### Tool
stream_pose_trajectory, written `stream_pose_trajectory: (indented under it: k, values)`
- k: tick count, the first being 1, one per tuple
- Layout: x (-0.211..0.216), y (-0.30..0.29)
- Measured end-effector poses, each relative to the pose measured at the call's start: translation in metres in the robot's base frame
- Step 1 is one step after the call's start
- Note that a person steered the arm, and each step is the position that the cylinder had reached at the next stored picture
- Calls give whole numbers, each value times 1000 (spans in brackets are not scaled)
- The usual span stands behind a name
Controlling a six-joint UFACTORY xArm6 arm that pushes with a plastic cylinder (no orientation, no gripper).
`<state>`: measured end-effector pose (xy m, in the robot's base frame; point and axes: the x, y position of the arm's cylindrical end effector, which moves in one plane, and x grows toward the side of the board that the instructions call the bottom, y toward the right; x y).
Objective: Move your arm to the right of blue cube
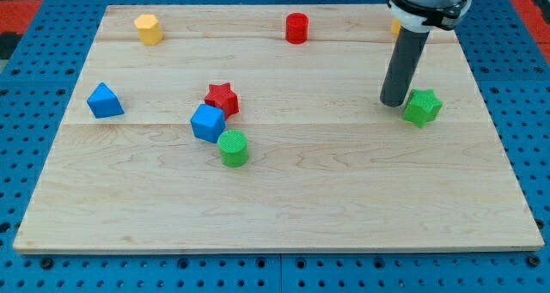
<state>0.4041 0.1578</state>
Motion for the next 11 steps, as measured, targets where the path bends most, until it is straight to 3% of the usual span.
stream_pose_trajectory:
  k: [4, 9, 11]
  values:
    - [0, -17]
    - [38, -188]
    - [43, -215]
